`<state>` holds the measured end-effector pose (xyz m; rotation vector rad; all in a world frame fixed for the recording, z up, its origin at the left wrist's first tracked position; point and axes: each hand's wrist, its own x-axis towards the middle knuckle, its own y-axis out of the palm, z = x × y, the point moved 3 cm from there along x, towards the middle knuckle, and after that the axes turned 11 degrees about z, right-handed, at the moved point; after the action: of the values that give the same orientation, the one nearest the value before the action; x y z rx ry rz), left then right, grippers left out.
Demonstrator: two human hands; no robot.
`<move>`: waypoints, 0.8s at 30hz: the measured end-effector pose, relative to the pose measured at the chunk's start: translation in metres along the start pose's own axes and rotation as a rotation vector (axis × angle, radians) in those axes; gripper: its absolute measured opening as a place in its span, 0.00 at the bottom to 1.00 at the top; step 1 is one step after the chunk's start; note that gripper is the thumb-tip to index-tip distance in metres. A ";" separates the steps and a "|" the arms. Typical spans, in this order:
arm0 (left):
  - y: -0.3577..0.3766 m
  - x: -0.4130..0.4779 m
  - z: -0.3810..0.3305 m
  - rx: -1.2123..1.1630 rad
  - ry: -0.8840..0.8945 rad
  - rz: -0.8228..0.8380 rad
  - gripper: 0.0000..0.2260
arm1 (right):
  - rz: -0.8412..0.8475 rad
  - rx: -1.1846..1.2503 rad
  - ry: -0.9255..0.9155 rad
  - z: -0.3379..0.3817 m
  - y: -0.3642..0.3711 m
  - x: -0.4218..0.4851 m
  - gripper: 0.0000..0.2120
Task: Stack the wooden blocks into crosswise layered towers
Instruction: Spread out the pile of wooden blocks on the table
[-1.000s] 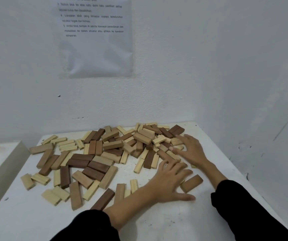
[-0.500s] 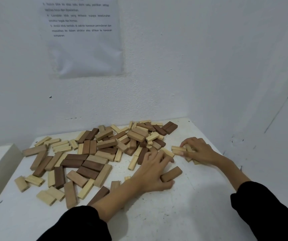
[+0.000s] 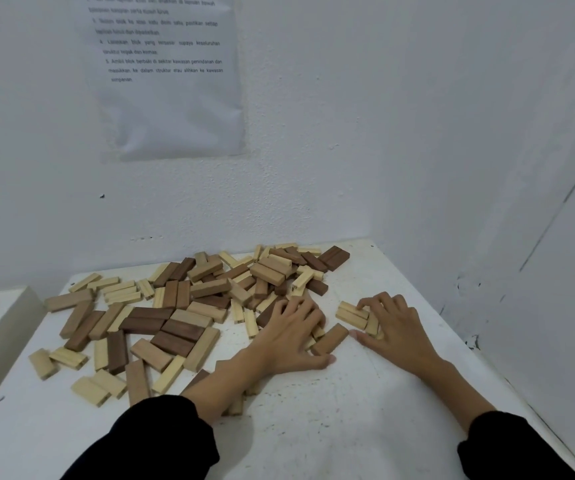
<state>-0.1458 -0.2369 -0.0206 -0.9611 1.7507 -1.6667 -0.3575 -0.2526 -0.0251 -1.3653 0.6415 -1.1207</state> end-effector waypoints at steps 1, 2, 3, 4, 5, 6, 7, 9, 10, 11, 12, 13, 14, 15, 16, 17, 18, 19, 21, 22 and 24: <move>0.000 -0.002 -0.001 0.004 0.015 -0.018 0.27 | -0.017 -0.019 0.011 0.002 0.002 0.002 0.27; 0.001 -0.003 -0.001 0.006 0.031 -0.032 0.26 | -0.024 -0.041 0.023 0.005 0.003 0.005 0.27; 0.000 -0.004 -0.002 0.000 0.046 -0.043 0.25 | -0.030 -0.058 0.032 0.006 0.004 0.008 0.27; -0.002 -0.005 -0.002 -0.007 0.063 -0.053 0.24 | -0.034 -0.065 0.040 0.008 0.005 0.010 0.26; -0.003 -0.005 -0.003 -0.007 0.087 -0.067 0.23 | -0.043 -0.067 0.044 0.009 0.005 0.012 0.24; -0.004 -0.005 -0.004 0.001 0.119 -0.083 0.21 | -0.055 -0.068 0.049 0.010 0.005 0.013 0.23; -0.004 -0.005 -0.006 0.019 0.156 -0.100 0.20 | -0.067 -0.069 0.055 0.011 0.005 0.014 0.21; -0.005 -0.004 -0.010 0.045 0.229 -0.134 0.16 | -0.072 -0.056 0.070 0.011 0.005 0.014 0.20; -0.005 -0.003 -0.010 0.047 0.249 -0.145 0.15 | -0.075 -0.048 0.074 0.011 0.005 0.014 0.20; -0.007 -0.003 -0.011 0.045 0.255 -0.162 0.15 | -0.083 -0.041 0.072 0.010 0.006 0.014 0.20; -0.008 -0.003 -0.011 0.036 0.249 -0.186 0.15 | -0.093 -0.034 0.069 0.010 0.006 0.013 0.20; -0.009 -0.003 -0.011 0.010 0.231 -0.215 0.14 | -0.107 -0.017 0.069 0.010 0.005 0.013 0.20; -0.011 -0.003 -0.010 -0.038 0.201 -0.241 0.14 | -0.123 0.012 0.078 0.010 0.004 0.014 0.20; -0.013 -0.003 -0.007 -0.094 0.159 -0.266 0.13 | -0.140 0.051 0.092 0.010 0.003 0.016 0.21; -0.017 -0.002 -0.002 -0.142 0.114 -0.294 0.13 | -0.157 0.093 0.107 0.012 0.002 0.018 0.21; -0.022 -0.002 0.004 -0.178 0.068 -0.324 0.14 | -0.176 0.132 0.117 0.016 0.001 0.022 0.21; -0.030 -0.003 0.012 -0.202 0.025 -0.355 0.14 | -0.194 0.161 0.117 0.022 0.001 0.027 0.21; -0.039 -0.004 0.021 -0.215 -0.011 -0.384 0.15 | -0.208 0.179 0.107 0.030 0.001 0.033 0.21; -0.058 -0.010 0.043 -0.196 -0.079 -0.424 0.15 | -0.214 0.189 0.069 0.053 0.002 0.052 0.21; -0.065 -0.014 0.056 -0.171 -0.123 -0.426 0.16 | -0.208 0.187 0.047 0.066 0.002 0.063 0.20; -0.072 -0.022 0.083 -0.118 -0.241 -0.374 0.18 | -0.204 0.170 -0.004 0.092 -0.001 0.087 0.20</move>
<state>-0.0577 -0.2693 0.0412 -1.5537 1.5900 -1.5922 -0.2423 -0.2912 0.0113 -1.3069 0.4000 -1.3042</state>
